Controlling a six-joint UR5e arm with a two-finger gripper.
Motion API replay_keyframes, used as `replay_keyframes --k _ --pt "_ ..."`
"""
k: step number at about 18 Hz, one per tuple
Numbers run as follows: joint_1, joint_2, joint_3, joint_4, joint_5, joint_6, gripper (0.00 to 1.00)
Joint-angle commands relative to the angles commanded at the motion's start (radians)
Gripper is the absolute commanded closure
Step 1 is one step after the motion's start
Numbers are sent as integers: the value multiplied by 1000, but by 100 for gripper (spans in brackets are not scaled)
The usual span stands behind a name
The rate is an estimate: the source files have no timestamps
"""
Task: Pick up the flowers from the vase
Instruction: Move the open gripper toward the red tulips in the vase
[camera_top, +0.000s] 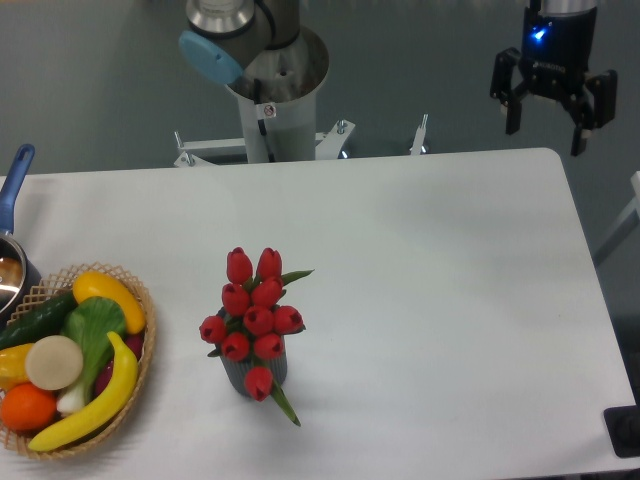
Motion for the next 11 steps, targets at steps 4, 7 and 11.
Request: replay_keyframes --k 4,7,11 --pt "-9 2 -12 5 -5 -11 0" --pt "-12 11 -44 6 -35 -104 0" --pt "-12 46 -130 75 -141 -273 0"
